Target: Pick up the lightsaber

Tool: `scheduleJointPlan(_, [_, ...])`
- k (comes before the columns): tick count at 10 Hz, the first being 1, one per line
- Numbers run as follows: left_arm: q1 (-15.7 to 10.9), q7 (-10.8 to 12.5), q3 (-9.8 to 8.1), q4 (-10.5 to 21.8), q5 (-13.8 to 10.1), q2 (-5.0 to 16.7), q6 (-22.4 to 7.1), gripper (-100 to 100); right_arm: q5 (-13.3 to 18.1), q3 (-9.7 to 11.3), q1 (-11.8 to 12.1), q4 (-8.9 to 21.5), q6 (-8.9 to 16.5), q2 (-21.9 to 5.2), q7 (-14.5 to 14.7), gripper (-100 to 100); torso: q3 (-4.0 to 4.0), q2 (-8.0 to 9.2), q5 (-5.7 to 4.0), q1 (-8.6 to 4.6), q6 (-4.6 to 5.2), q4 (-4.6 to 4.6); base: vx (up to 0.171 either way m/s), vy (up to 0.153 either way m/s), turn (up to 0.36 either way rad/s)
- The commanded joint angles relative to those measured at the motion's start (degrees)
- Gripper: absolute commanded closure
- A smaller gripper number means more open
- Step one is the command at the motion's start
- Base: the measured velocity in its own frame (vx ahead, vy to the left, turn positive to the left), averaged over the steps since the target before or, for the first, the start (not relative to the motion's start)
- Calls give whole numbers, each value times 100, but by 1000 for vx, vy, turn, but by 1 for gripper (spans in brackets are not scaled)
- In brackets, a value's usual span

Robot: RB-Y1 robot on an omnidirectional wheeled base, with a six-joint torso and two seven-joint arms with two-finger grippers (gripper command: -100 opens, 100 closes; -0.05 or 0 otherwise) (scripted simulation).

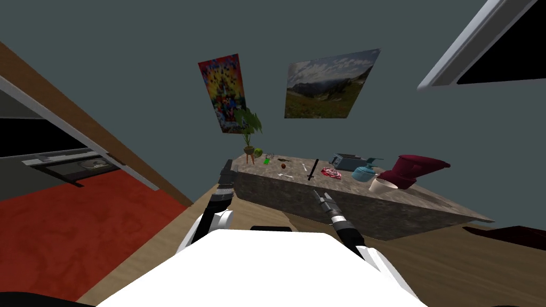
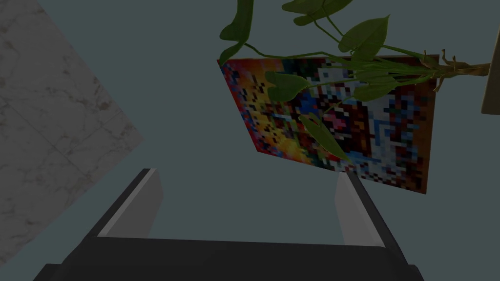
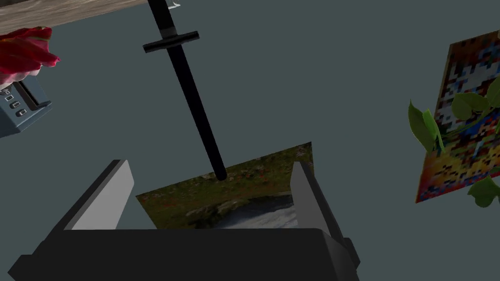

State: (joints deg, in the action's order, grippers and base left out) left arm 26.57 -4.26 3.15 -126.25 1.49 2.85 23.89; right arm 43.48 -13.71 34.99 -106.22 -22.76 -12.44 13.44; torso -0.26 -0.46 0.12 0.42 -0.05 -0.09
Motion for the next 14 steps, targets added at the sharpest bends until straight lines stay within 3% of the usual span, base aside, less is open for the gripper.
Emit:
scheduleJointPlan(1, [0,0,0,0,0,0,0,0,73,-186,-16,56,56,-48,174,-100,0,0,0,0,0,0,80,108,-73])
scheduleJointPlan(6, [1,0,-1,0,0,1,0,0,97,-769,-311,279,260,-242,596,-100,-22,-38,-5,-22,-2,-8,154,71,-39])
scheduleJointPlan(9, [1,0,-1,0,0,1,0,0,61,-936,-459,311,324,-296,702,-100,-34,-59,-8,-37,-3,-13,205,11,22])
scheduleJointPlan(12, [1,0,-2,0,0,2,0,0,52,-959,-514,297,361,-326,704,-100,-27,-46,-15,-68,-3,-11,142,-40,42])
scheduleJointPlan(13, [0,0,-1,0,0,2,0,0,51,-962,-520,299,360,-327,708,0,-12,-16,-14,-60,-1,-6,15,-5,0])
scheduleJointPlan(14, [-1,0,-1,0,0,1,0,0,-207,-1043,-807,585,172,-614,909,-100,3,8,-12,-52,0,0,-82,37,204])
